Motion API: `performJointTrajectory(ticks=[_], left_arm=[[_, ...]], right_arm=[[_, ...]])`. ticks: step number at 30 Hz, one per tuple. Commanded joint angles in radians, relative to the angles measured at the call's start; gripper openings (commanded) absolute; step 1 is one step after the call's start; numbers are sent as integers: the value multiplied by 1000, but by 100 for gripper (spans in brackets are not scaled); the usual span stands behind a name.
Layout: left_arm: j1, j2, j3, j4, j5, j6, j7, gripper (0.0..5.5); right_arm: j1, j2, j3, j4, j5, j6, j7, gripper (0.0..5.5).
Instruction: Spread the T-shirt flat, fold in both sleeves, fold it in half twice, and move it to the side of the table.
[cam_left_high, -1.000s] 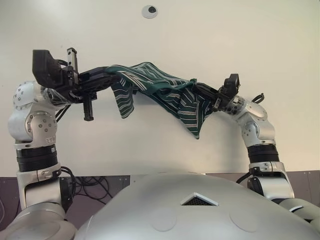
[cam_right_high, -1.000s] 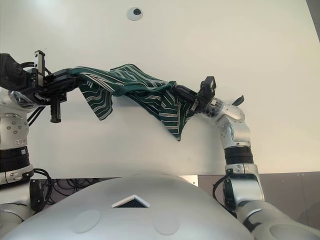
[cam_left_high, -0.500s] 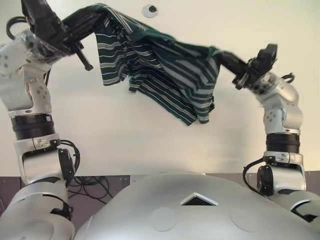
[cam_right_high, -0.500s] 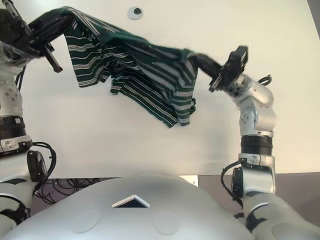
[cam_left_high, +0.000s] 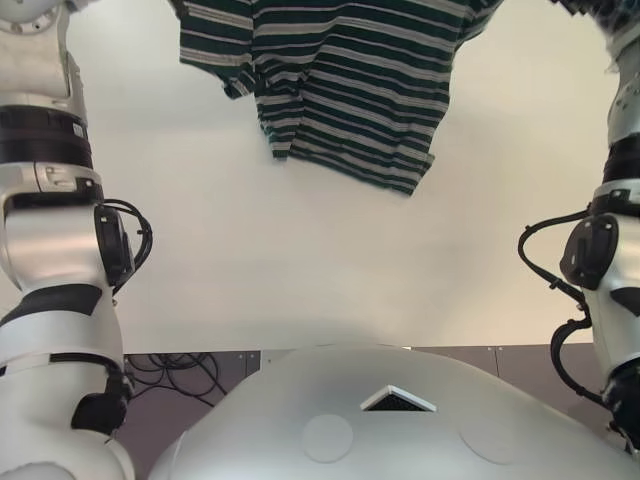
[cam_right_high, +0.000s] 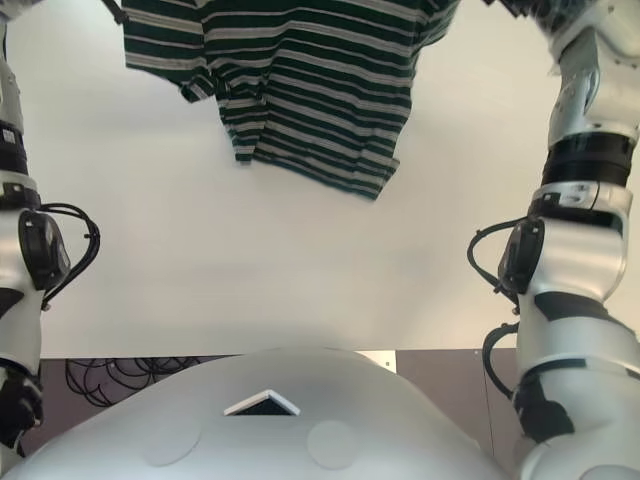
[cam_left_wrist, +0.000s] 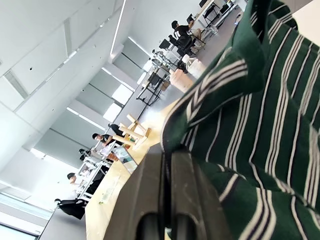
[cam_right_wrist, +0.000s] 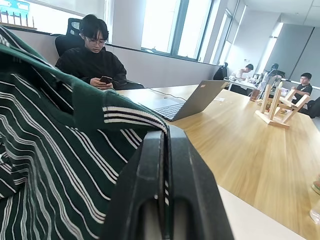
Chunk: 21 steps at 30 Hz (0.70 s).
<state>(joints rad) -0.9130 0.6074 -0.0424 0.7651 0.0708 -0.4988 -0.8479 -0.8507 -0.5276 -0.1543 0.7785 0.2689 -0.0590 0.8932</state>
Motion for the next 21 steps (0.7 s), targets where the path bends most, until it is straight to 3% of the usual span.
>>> performJointTrajectory(ticks=[1, 11, 21], left_arm=[[-165, -12, -53, 225, 120, -63, 145, 0], [-524, -23, -133, 501, 276, -20, 338, 0], [-613, -6, -146, 524, 296, -16, 327, 0]], right_arm=[[-163, -32, 9, 166, -62, -52, -45, 2], [-461, -44, 17, 432, -184, -111, -187, 2], [-601, -68, 2, 479, -214, -120, -244, 2]])
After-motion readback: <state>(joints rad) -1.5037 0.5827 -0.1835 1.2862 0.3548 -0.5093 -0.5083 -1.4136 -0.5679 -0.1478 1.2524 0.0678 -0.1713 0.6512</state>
